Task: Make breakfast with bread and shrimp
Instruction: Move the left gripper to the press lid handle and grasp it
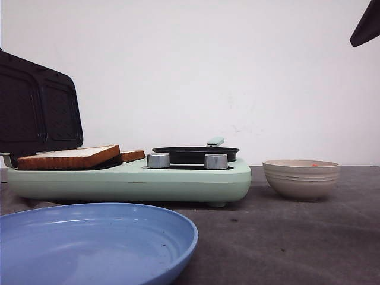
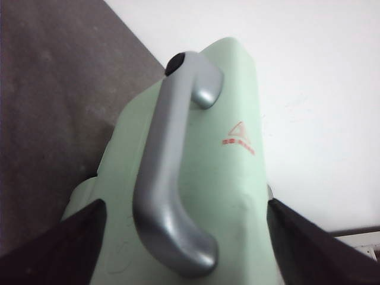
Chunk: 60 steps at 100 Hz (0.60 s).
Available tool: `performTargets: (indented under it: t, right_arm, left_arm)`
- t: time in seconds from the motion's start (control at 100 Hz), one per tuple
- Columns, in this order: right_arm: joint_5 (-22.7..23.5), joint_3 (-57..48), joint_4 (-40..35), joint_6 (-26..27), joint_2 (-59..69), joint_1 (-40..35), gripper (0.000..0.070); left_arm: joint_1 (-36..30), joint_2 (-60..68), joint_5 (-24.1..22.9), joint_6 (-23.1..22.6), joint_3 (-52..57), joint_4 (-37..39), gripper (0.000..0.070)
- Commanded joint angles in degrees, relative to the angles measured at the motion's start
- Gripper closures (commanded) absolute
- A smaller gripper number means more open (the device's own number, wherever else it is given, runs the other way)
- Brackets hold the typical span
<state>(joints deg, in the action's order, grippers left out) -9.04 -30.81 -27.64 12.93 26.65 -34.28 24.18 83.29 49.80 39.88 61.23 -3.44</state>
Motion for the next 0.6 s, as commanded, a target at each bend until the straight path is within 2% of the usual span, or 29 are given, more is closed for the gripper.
performTargets:
  t: [0.0,0.05,0.1,0.23,0.31,0.39,0.47,0.59]
  right_arm:
    - [-0.02,-0.20,0.50,0.66,0.22,-0.35,0.0221]
    - [-0.02,-0.20,0.50,0.66,0.20,-0.35,0.0221]
    - [-0.02,-0.20,0.50,0.66,0.20,-0.35,0.0221]
    - [-0.02,-0.20,0.48,0.81,0.20,-0.35,0.0221]
    - [-0.04,-0.20,0.50,1.18,0.22,-0.35,0.0221]
    - [-0.04,-0.20,0.50,1.46,0.22,-0.35,0.0221]
    - [-0.02,-0.20,0.48,1.46,0.22,-0.35,0.0221]
    - [-0.02,-0.20,0.48,1.57,0.22,-0.35,0.0221]
  left_arm:
    - [0.09,1.36,0.15,0.28,1.07,0.74,0.0299]
    - [-0.04,1.62,0.15,0.26,1.07,0.79,0.0362]
    - [-0.20,1.75,0.15,0.26,1.07,0.98,0.0388]
    - [-0.26,1.81,-0.04,0.33,1.07,1.57,0.0413]
    - [-0.28,1.81,-0.13,0.31,1.07,1.77,0.0535]
    - [-0.28,1.81,-0.46,0.26,1.07,1.81,0.0586]
    - [-0.28,1.81,-0.52,0.24,1.07,1.84,0.0686]
    - [-0.37,1.81,-0.66,0.26,1.07,2.10,0.0689]
